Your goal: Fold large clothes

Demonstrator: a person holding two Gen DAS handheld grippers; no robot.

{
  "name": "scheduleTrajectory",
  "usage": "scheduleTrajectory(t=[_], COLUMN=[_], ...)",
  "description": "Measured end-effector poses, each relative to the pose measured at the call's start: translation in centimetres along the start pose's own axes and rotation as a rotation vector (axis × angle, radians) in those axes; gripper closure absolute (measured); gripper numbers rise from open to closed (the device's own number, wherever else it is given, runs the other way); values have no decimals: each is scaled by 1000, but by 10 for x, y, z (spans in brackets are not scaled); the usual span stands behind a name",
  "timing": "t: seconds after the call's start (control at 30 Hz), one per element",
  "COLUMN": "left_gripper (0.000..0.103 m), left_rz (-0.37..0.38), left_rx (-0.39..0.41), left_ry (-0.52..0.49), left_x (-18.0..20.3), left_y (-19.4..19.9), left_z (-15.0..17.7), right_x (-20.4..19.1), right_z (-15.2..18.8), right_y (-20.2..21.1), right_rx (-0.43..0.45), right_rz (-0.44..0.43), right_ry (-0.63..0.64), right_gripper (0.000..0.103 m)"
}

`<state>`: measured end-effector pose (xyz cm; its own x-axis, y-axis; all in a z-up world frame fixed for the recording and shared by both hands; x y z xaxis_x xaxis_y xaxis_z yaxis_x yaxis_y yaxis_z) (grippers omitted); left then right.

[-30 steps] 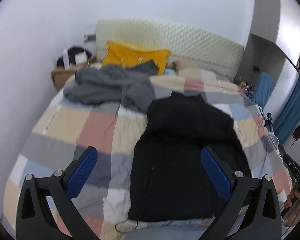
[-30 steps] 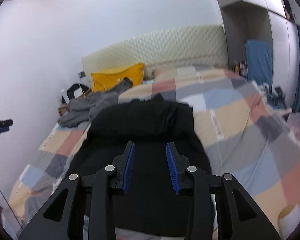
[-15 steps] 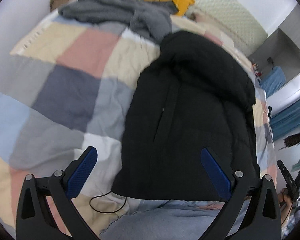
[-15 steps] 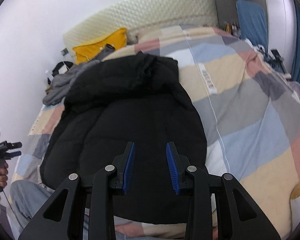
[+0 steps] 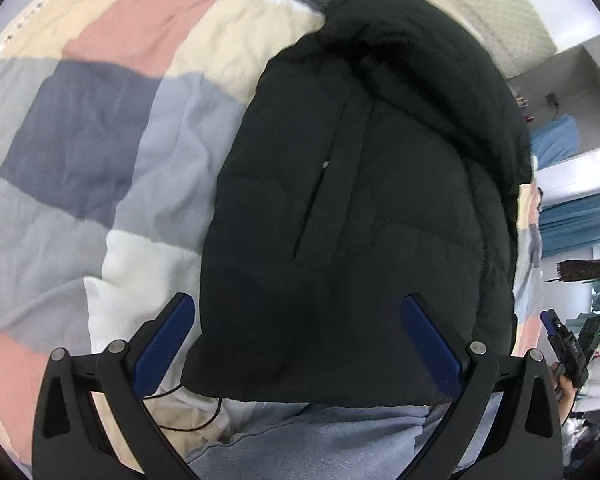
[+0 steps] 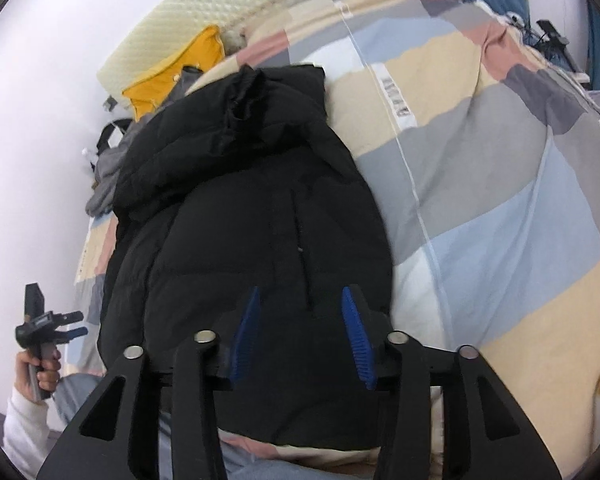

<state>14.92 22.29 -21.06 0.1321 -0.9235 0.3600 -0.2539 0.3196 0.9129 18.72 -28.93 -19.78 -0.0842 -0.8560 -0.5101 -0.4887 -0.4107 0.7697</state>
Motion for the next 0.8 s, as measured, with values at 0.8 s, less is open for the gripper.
scheduleTrajectory(t=[0.8], left_gripper=[1], left_rz=[148], left_rx=[-219], left_ry=[241], left_x=[-49], left_y=[-59], left_z=[5], right_x=[50], right_z=[26], right_y=[-91], right_rx=[-536], right_rz=[-96], right_ry=[-192], right_gripper=[25])
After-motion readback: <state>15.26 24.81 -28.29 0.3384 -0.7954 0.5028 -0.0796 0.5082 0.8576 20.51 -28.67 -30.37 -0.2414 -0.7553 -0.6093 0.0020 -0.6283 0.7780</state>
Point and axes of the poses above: each gripper's, at about its wrist camera, not at the fingertips, and y roughly against the way its jaws point, x to its right, z to its underside, the point moved 5 cm from there along -y, roughly the way its jaws point, and after that the axes turned 8 degrees about -y, right-handed, at the moved point
